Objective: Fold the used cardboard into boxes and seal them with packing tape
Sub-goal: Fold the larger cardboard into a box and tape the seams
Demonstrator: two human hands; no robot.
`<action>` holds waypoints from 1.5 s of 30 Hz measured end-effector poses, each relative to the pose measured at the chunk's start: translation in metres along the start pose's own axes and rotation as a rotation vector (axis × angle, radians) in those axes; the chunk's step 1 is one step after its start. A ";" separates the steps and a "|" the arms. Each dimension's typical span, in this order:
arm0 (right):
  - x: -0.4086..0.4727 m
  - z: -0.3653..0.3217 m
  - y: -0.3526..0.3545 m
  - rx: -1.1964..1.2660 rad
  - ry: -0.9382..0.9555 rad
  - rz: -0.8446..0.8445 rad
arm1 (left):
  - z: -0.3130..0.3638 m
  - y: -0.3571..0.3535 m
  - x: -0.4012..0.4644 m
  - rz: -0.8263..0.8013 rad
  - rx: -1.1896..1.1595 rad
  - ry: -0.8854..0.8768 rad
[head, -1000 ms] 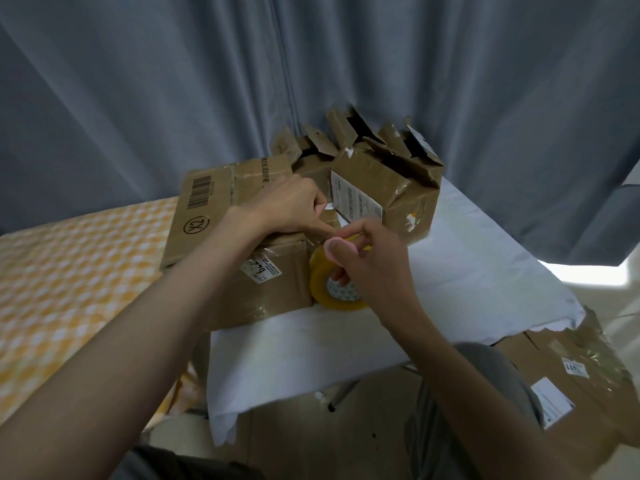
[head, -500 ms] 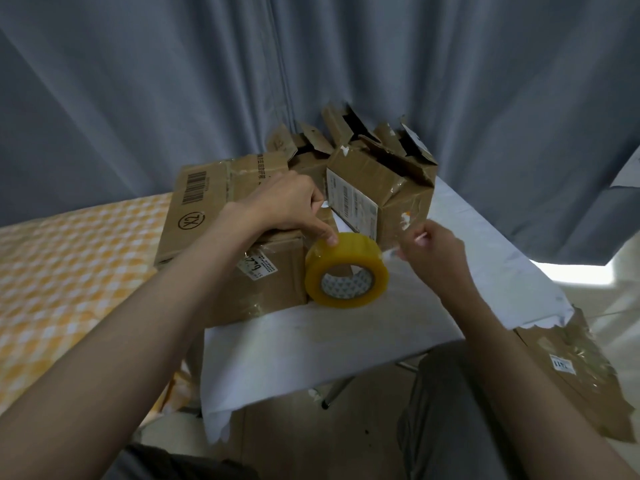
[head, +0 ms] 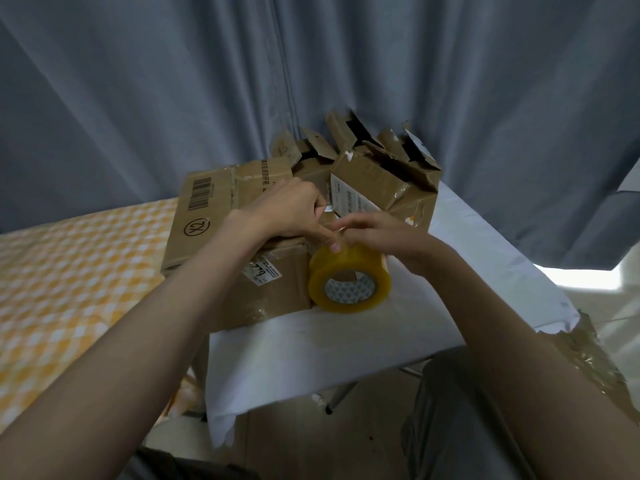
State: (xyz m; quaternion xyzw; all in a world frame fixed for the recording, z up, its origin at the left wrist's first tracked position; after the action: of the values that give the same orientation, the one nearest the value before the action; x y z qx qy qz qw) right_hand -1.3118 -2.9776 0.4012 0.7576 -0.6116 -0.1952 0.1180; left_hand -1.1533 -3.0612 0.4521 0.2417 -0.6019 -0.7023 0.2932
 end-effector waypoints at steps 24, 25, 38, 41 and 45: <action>0.022 -0.012 0.005 0.071 -0.076 -0.415 | -0.007 0.010 -0.035 -0.072 -0.373 -0.099; 0.021 -0.015 0.004 0.038 -0.081 -0.404 | -0.007 0.009 -0.037 -0.063 -0.379 -0.096; 0.010 -0.036 0.015 -0.601 -0.127 -0.013 | 0.001 0.002 -0.039 -0.009 -0.223 -0.057; -0.010 -0.025 0.022 -0.271 -0.055 0.038 | 0.009 -0.001 -0.038 0.018 -0.233 -0.014; -0.040 -0.015 0.016 -0.049 0.033 0.084 | 0.021 0.010 -0.038 0.120 -0.357 0.043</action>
State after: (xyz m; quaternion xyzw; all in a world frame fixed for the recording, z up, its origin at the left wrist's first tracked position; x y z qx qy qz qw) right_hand -1.3264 -2.9432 0.4277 0.7312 -0.6360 -0.1922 0.1547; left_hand -1.1400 -3.0206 0.4644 0.1645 -0.4749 -0.7737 0.3857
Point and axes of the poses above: each hand's wrist, its own x-axis towards the middle knuckle, its own y-axis out of the back of the hand, z = x × y, the point moved 2 cm from there along x, towards the middle knuckle, and after that the axes turned 1 degree about -z, right-handed, at the moved point
